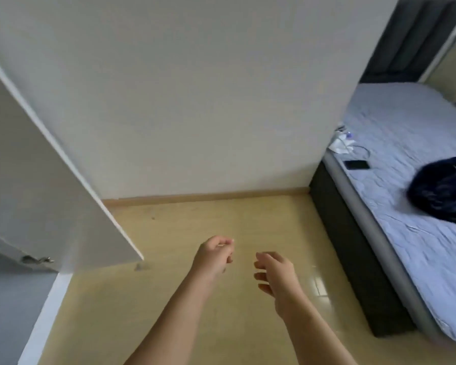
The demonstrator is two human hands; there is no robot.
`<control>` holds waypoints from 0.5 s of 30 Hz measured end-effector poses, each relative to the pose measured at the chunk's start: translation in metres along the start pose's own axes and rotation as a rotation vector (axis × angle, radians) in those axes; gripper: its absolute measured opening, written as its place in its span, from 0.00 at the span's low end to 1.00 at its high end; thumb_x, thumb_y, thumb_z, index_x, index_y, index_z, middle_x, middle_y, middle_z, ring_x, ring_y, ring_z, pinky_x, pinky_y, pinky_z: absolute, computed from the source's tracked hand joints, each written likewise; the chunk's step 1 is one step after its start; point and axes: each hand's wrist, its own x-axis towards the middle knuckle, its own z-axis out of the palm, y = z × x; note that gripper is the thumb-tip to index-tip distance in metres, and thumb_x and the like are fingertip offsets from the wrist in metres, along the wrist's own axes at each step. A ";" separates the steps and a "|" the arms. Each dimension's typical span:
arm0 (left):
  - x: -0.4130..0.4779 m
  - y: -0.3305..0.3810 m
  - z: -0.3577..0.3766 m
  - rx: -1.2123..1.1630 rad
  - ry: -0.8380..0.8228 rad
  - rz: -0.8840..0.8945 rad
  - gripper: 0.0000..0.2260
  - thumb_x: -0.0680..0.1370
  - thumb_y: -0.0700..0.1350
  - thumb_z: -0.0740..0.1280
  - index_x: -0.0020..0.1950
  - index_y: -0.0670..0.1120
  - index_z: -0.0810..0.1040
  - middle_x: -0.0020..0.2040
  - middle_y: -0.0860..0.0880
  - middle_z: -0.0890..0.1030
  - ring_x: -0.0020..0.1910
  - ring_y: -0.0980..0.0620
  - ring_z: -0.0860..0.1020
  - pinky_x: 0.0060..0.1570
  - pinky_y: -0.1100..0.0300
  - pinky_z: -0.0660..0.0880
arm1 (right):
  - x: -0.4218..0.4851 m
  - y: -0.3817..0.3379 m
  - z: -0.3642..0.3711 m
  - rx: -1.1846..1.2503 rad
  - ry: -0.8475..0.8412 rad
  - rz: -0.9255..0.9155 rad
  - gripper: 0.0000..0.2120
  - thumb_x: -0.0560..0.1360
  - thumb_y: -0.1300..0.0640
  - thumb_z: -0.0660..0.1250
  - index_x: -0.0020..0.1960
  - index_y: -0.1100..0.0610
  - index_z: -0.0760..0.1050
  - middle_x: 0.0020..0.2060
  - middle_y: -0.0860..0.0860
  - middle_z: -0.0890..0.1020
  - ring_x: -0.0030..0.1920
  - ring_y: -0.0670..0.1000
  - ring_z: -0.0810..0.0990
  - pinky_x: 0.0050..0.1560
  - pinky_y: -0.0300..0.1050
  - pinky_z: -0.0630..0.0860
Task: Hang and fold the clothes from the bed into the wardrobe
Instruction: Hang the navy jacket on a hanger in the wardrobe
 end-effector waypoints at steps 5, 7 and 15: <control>-0.019 0.031 0.163 0.102 -0.237 0.054 0.06 0.78 0.42 0.62 0.44 0.51 0.76 0.40 0.51 0.78 0.42 0.52 0.77 0.39 0.61 0.70 | 0.007 0.009 -0.162 0.127 0.223 -0.017 0.04 0.76 0.56 0.62 0.44 0.53 0.74 0.38 0.50 0.78 0.35 0.49 0.74 0.35 0.40 0.69; -0.027 0.043 0.218 0.128 -0.323 0.076 0.07 0.78 0.41 0.62 0.44 0.51 0.76 0.39 0.51 0.78 0.41 0.53 0.76 0.38 0.62 0.69 | 0.007 0.014 -0.215 0.190 0.311 -0.013 0.04 0.76 0.57 0.63 0.42 0.54 0.74 0.36 0.49 0.77 0.33 0.49 0.73 0.35 0.40 0.68; -0.043 0.062 0.375 0.241 -0.562 0.078 0.08 0.78 0.38 0.61 0.42 0.50 0.75 0.39 0.51 0.77 0.35 0.56 0.75 0.32 0.64 0.67 | 0.009 0.037 -0.358 0.429 0.522 0.034 0.04 0.76 0.61 0.63 0.42 0.58 0.74 0.32 0.51 0.74 0.27 0.48 0.68 0.24 0.35 0.63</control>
